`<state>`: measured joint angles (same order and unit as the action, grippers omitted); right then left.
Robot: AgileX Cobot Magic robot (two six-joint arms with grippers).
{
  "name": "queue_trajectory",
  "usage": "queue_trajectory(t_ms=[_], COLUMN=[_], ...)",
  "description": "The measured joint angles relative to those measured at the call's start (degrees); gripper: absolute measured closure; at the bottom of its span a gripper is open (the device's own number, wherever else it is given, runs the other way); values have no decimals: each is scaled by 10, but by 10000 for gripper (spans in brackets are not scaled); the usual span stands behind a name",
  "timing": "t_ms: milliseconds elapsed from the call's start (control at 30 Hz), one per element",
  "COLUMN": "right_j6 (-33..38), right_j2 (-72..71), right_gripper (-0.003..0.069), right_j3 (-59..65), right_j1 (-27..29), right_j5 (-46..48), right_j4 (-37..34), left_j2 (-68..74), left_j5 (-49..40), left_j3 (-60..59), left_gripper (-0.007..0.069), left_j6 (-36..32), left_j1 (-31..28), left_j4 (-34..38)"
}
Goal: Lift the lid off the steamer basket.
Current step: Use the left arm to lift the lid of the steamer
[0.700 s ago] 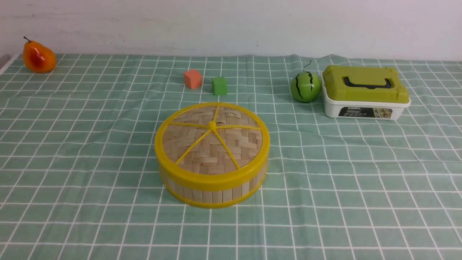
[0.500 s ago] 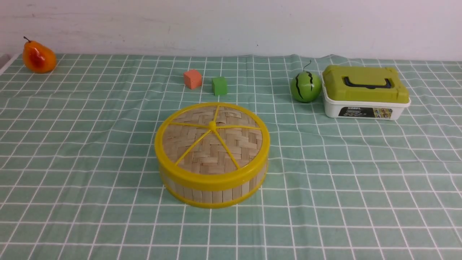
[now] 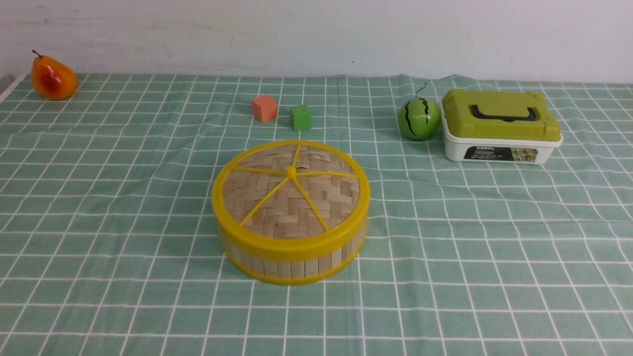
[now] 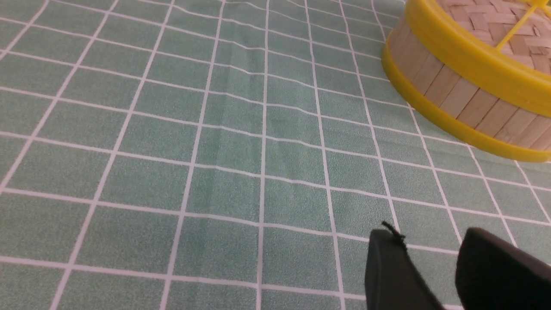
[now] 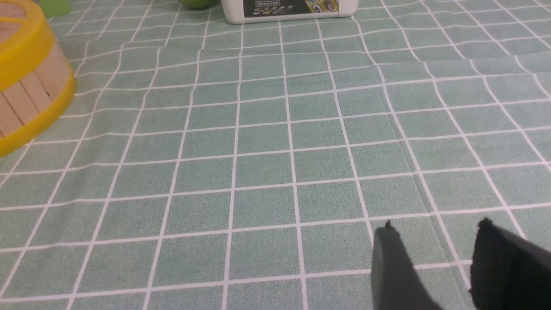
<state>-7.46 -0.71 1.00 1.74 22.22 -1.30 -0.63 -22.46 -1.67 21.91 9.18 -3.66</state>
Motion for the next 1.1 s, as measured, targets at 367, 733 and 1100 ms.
queue_trajectory(t_ms=[367, 733, 1100], right_j6=[0, 0, 0], right_j2=[0, 0, 0], right_gripper=[418, 418, 418], right_j3=[0, 0, 0], right_j1=[0, 0, 0], right_j5=[0, 0, 0], right_j4=[0, 0, 0], left_j2=[0, 0, 0], left_j5=[0, 0, 12], left_j3=[0, 0, 0], left_gripper=[388, 386, 386], left_j6=[0, 0, 27], left_j1=[0, 0, 0], left_j4=[0, -4, 2])
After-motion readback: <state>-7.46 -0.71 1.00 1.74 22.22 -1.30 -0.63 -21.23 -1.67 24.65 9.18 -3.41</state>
